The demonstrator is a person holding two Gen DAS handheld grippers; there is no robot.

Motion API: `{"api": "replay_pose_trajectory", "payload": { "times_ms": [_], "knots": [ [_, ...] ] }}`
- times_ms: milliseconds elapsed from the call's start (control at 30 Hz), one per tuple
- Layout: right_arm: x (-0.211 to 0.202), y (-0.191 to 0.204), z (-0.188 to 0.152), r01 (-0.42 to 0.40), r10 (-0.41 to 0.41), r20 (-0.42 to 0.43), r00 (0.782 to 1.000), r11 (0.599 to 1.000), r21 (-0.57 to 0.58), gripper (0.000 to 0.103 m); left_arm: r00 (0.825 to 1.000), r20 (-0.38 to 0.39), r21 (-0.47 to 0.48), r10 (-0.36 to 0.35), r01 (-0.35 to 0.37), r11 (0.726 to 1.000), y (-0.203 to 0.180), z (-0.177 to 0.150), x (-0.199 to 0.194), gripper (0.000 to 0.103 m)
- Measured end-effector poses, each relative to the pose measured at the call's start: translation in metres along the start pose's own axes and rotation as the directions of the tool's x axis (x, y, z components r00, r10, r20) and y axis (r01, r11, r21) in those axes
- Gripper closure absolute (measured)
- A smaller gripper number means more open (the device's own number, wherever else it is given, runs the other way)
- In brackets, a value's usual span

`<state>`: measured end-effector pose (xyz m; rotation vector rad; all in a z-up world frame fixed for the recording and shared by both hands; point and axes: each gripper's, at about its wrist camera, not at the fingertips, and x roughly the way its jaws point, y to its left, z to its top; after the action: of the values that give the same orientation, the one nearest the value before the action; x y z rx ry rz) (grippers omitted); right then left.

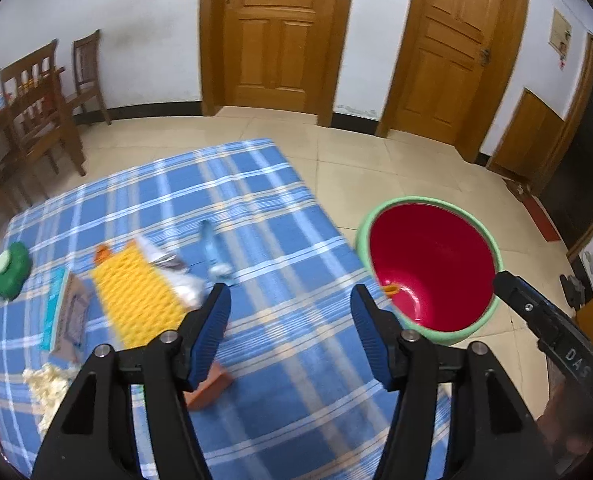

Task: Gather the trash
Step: 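Move both tools back over the table toward the boxes, then grasp the teal medicine box with the left tool while the right tool grasps the orange box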

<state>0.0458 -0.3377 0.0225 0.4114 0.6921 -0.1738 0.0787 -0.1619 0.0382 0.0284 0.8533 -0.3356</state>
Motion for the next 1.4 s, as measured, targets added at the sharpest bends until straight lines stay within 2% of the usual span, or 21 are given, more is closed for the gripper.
{"api": "replay_pose_trajectory", "payload": {
  "times_ms": [267,500,733,900,1100,1400],
  "knots": [
    [-0.002,0.034,-0.008,-0.054,0.053,-0.032,0.998,0.998,-0.038,0.052,0.997,0.009,-0.099,0.073,-0.071,0.993,0.058,-0.017,-0.018,0.039],
    [0.008,0.063,-0.016,-0.084,0.079,-0.065,0.995,0.993,-0.082,0.051,0.988,-0.01,-0.194,0.152,-0.152,0.969,0.114,-0.032,-0.024,0.039],
    [0.024,0.091,-0.026,-0.115,0.101,-0.115,0.988,0.986,-0.121,0.051,0.974,-0.027,-0.244,0.226,-0.225,0.943,0.156,-0.043,-0.022,0.039],
    [0.032,0.104,-0.035,-0.132,0.11,-0.148,0.983,0.981,-0.143,0.051,0.963,-0.035,-0.246,0.267,-0.267,0.932,0.176,-0.041,-0.012,0.039],
    [0.038,0.116,-0.044,-0.135,0.104,-0.183,0.978,0.978,-0.162,0.051,0.956,-0.065,-0.233,0.286,-0.293,0.927,0.192,-0.038,0.01,0.039],
    [0.048,0.126,-0.053,-0.127,0.087,-0.224,0.971,0.977,-0.171,0.051,0.963,-0.097,-0.24,0.25,-0.267,0.934,0.204,-0.037,0.034,0.039]
  ]
}}
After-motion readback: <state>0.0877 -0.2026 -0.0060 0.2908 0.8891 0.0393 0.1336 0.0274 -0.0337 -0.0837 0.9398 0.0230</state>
